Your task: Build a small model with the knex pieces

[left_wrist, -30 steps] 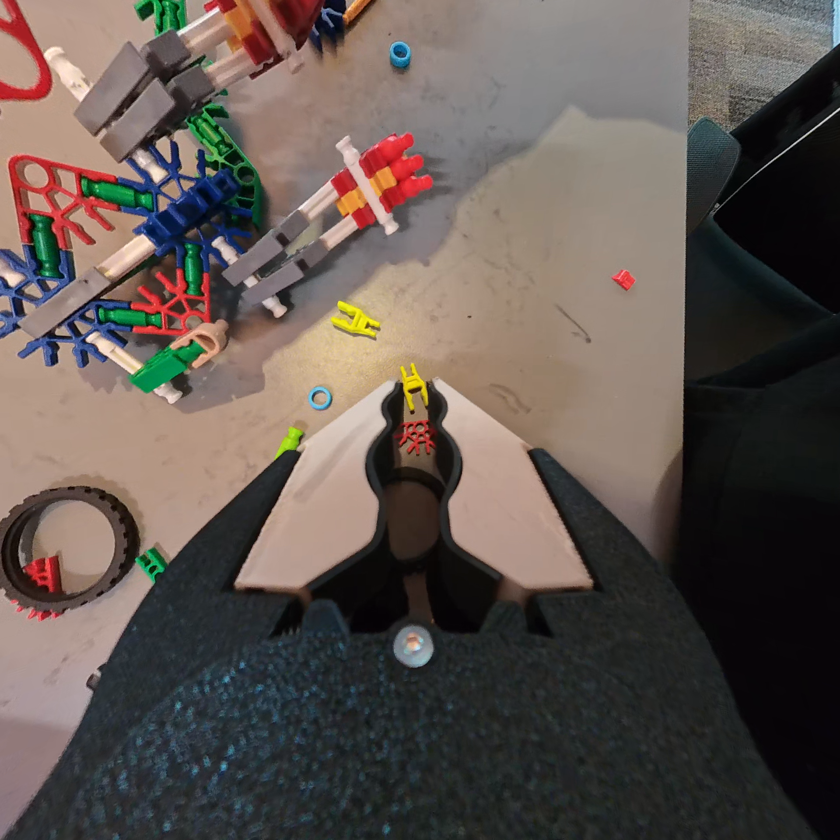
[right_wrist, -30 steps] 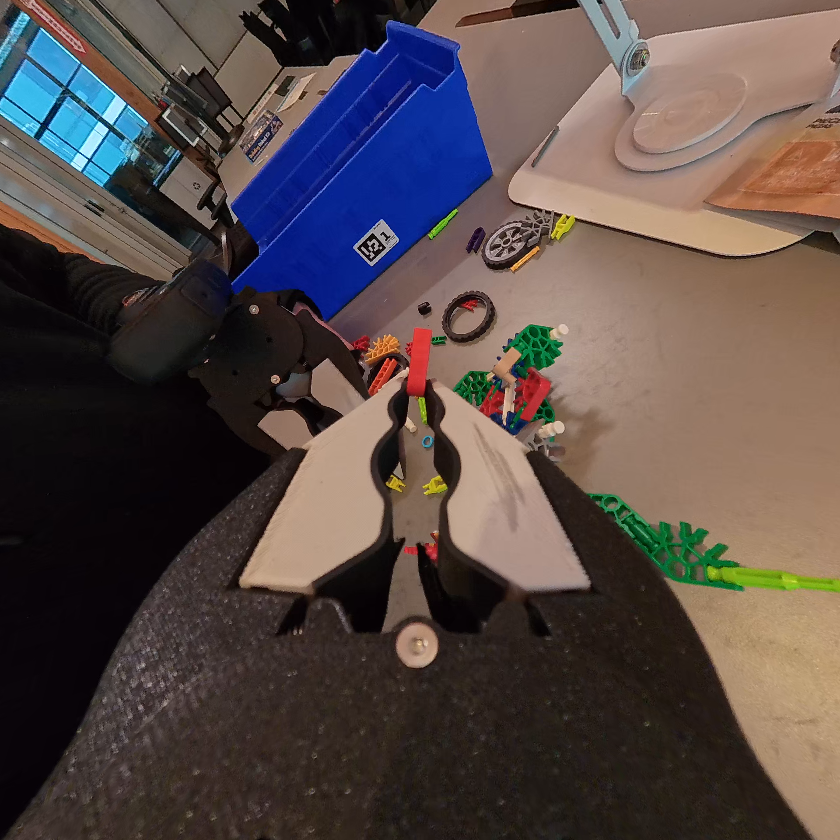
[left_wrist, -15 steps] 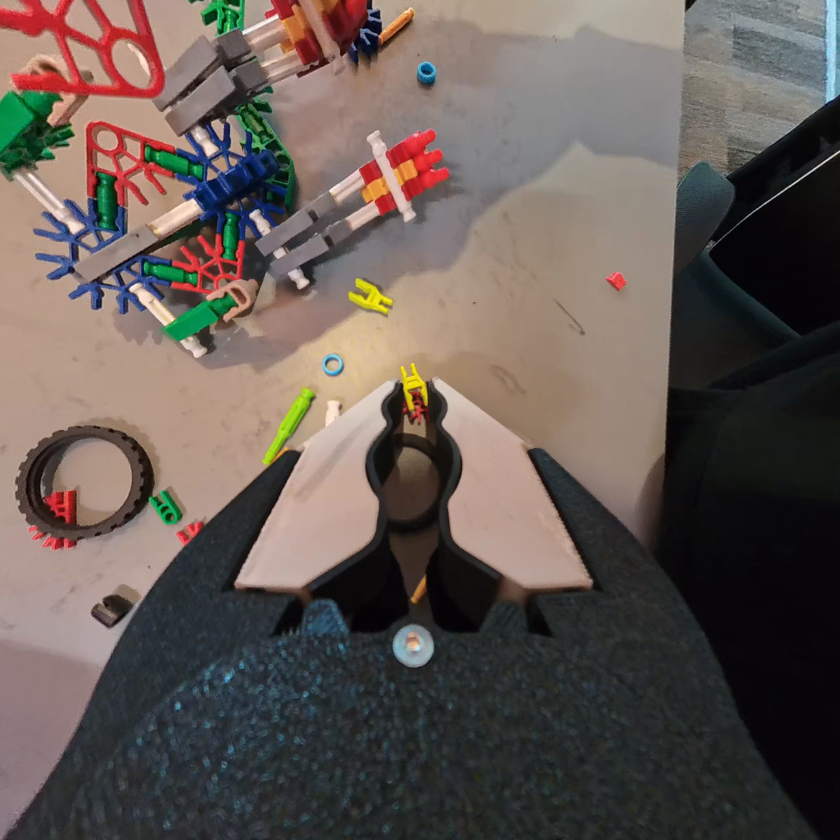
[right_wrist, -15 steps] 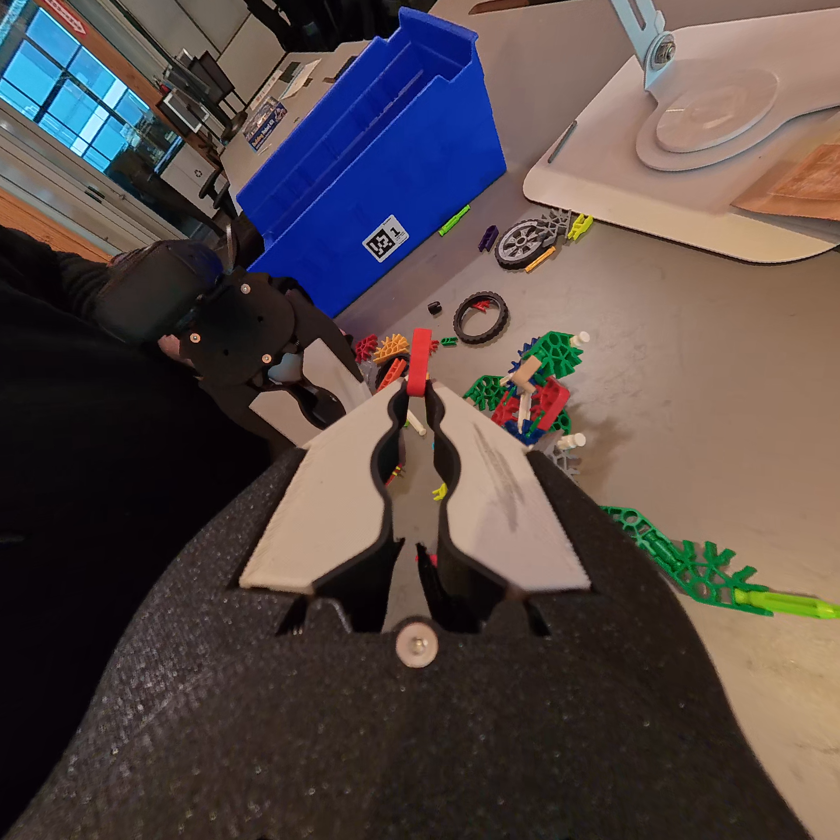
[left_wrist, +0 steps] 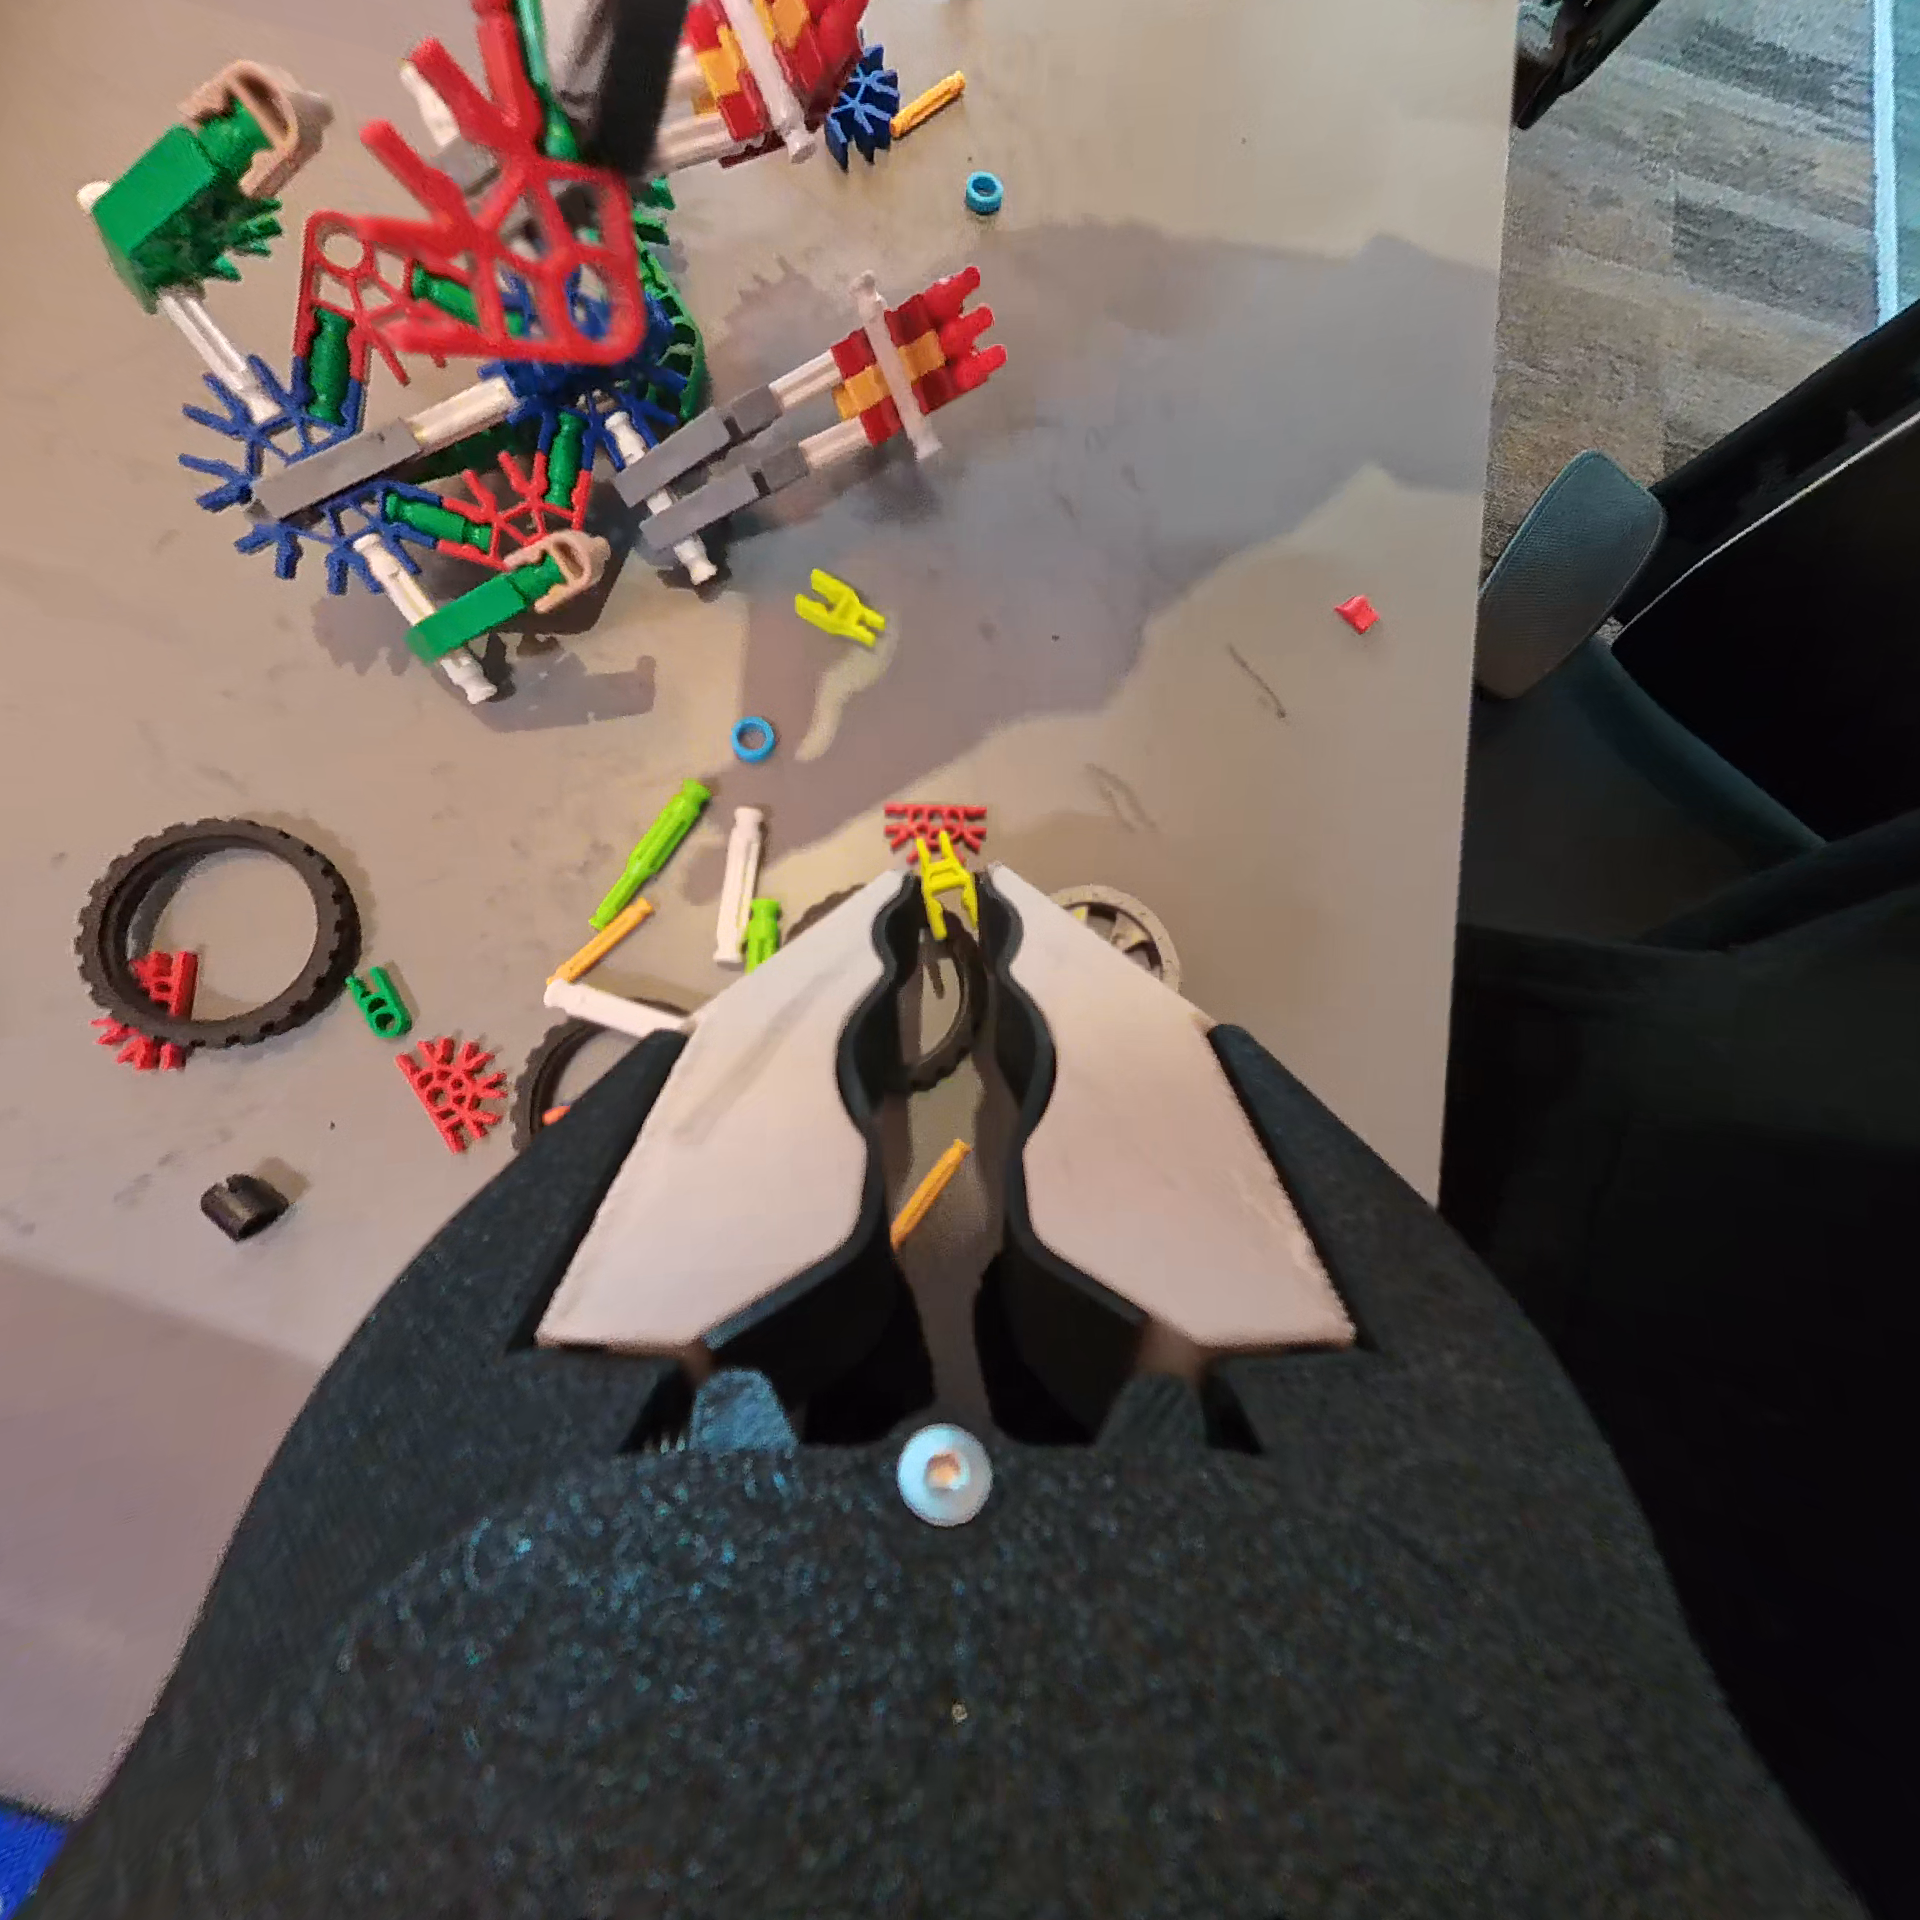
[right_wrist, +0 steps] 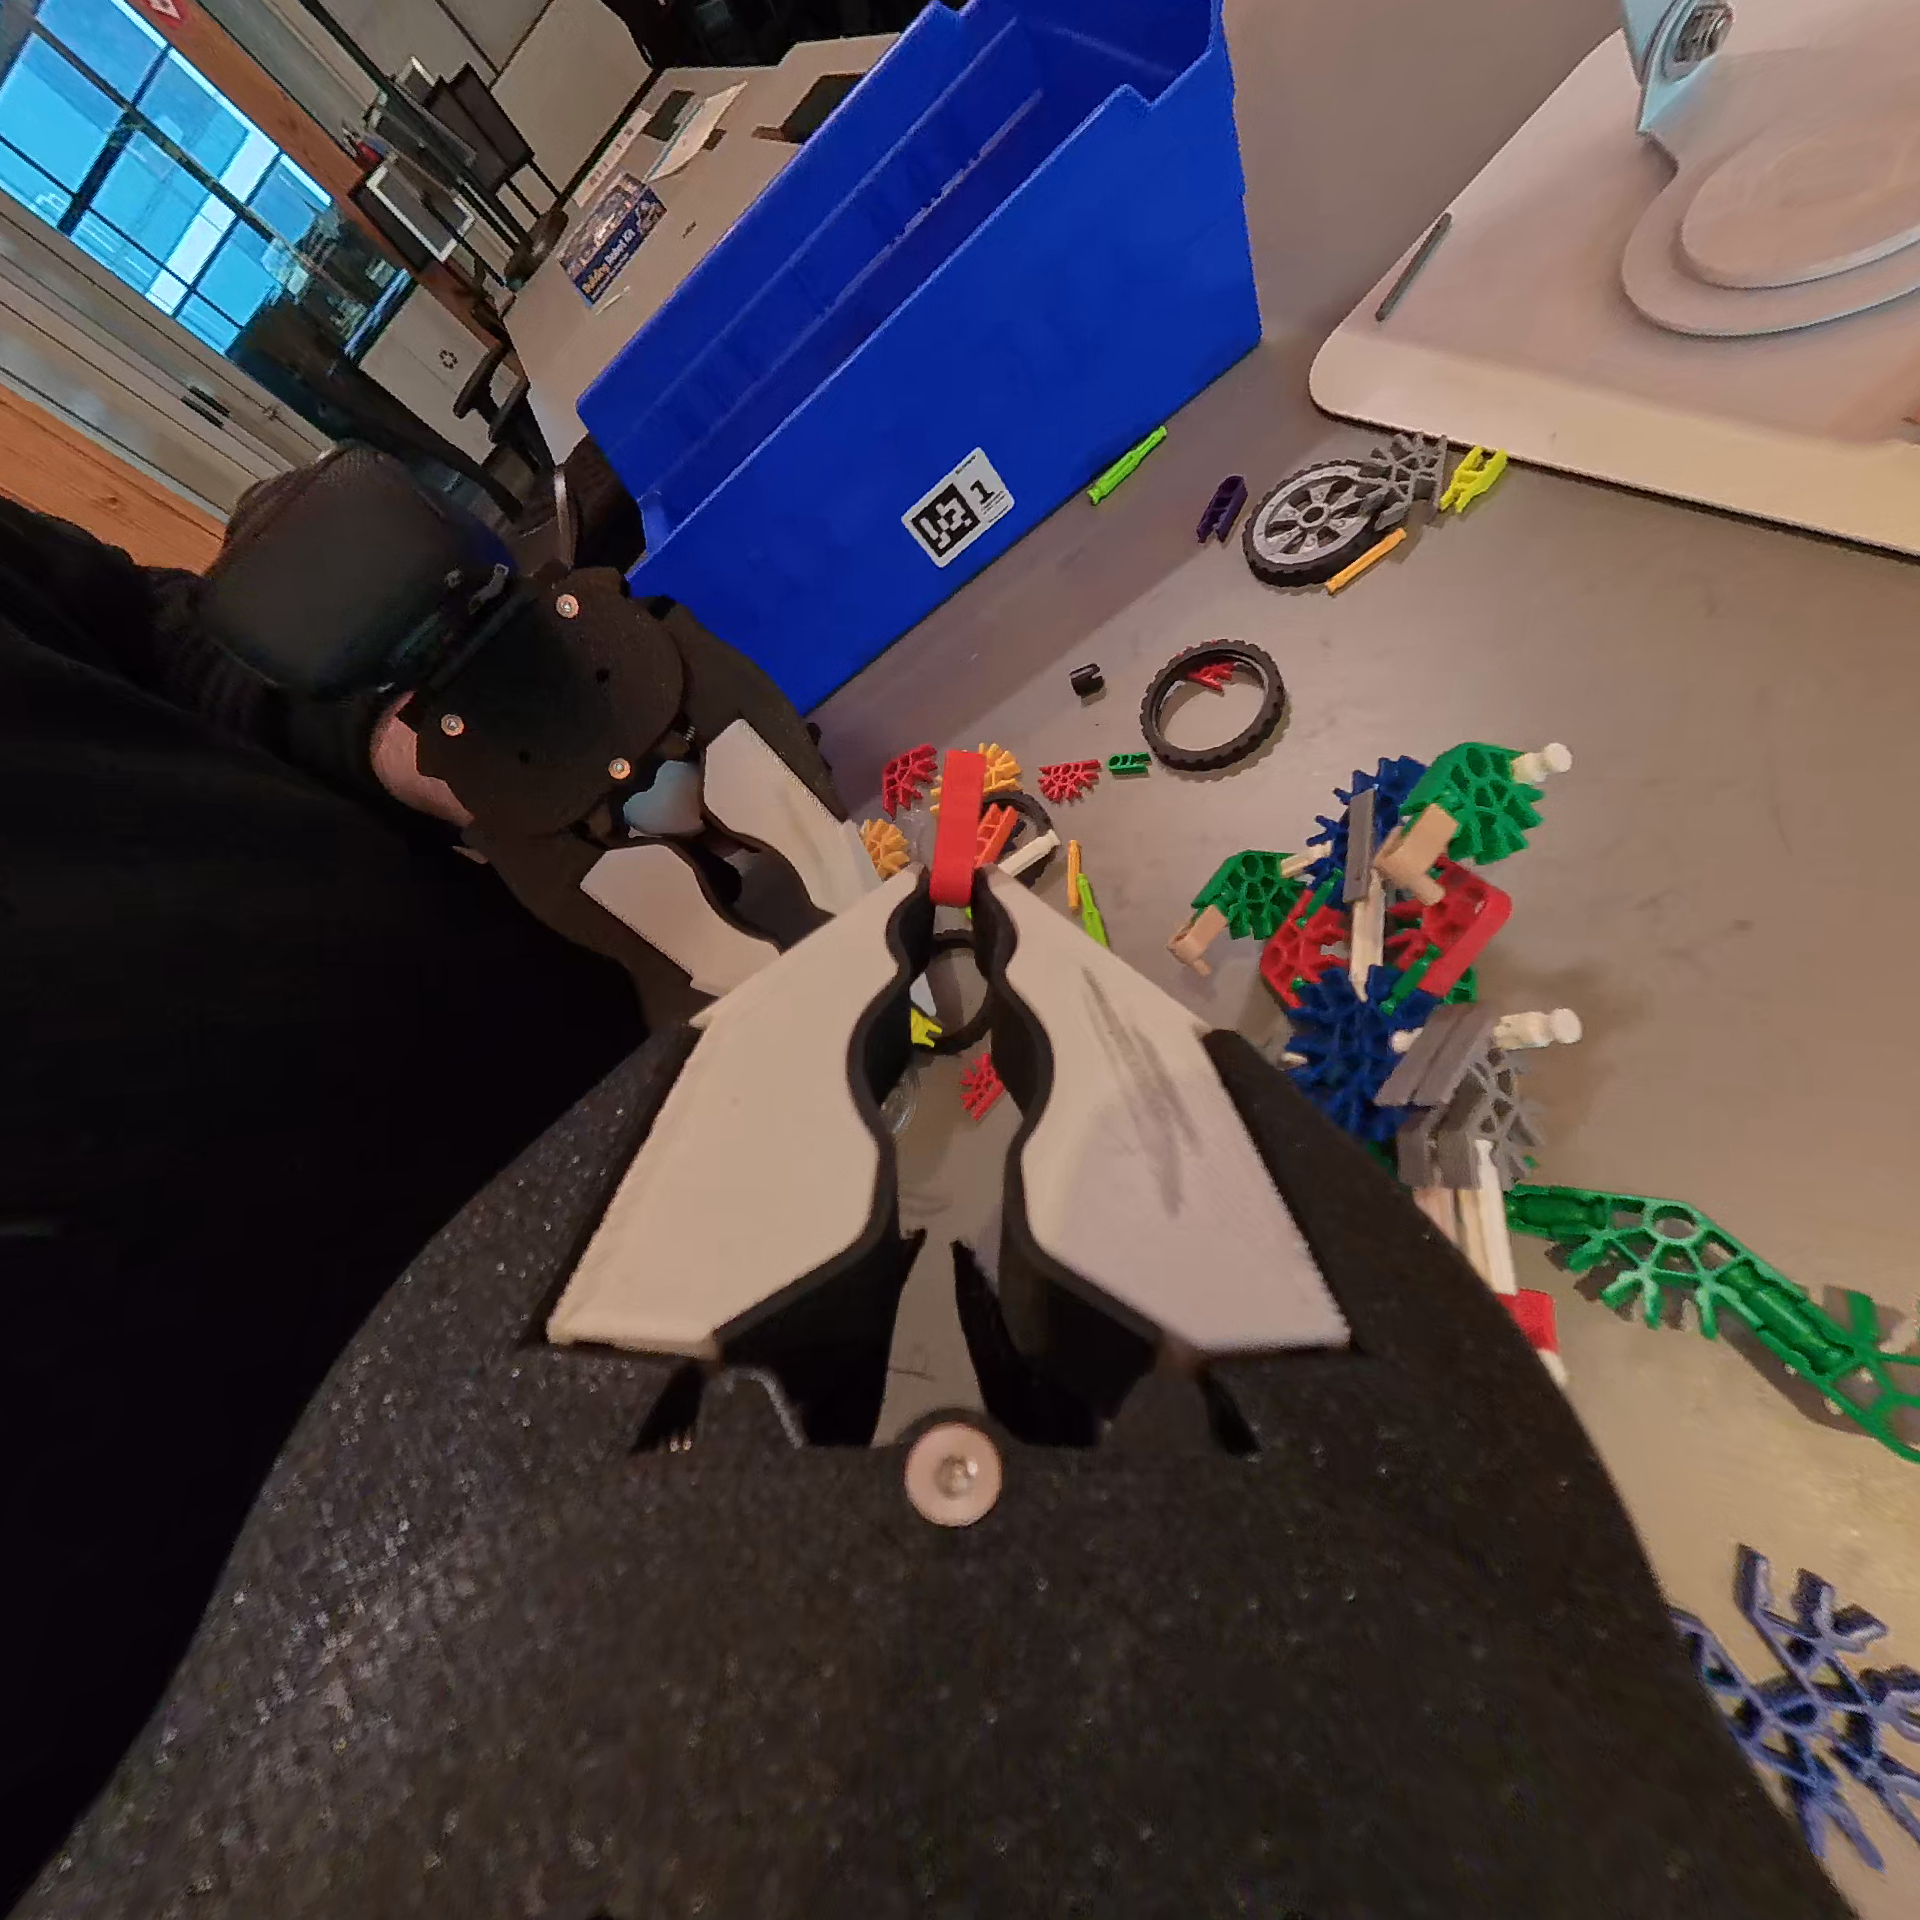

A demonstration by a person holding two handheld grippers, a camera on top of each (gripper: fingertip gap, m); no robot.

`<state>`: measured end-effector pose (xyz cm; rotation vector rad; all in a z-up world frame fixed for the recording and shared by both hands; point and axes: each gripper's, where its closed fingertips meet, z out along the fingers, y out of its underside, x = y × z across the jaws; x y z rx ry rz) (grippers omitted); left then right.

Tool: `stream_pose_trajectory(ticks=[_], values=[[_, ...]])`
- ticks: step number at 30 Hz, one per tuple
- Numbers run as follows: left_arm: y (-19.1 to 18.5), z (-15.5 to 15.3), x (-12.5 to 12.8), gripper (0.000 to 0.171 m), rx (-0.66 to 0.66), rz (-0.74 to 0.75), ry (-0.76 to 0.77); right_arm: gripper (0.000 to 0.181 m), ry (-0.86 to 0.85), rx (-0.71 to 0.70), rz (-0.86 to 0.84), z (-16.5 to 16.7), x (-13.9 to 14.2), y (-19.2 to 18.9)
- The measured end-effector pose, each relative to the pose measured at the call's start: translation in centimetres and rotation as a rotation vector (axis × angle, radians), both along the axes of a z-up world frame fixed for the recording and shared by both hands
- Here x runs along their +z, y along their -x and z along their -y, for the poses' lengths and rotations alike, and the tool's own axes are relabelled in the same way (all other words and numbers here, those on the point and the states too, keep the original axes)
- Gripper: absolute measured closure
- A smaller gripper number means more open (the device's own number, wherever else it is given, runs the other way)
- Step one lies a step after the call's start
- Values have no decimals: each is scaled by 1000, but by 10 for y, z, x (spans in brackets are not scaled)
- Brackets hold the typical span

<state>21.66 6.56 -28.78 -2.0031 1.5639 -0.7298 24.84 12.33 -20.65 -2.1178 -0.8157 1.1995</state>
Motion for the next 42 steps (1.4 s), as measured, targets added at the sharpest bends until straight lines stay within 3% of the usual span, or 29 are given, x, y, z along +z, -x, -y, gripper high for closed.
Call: stream_pose_trajectory(ticks=[25, 42], values=[[12, -2, 9, 163, 43, 49, -2, 175, 64, -4, -21, 25, -20, 20], [10, -19, 21, 163, 86, 63, -22, 175, 35, 24, -40, 10, -9, 21]])
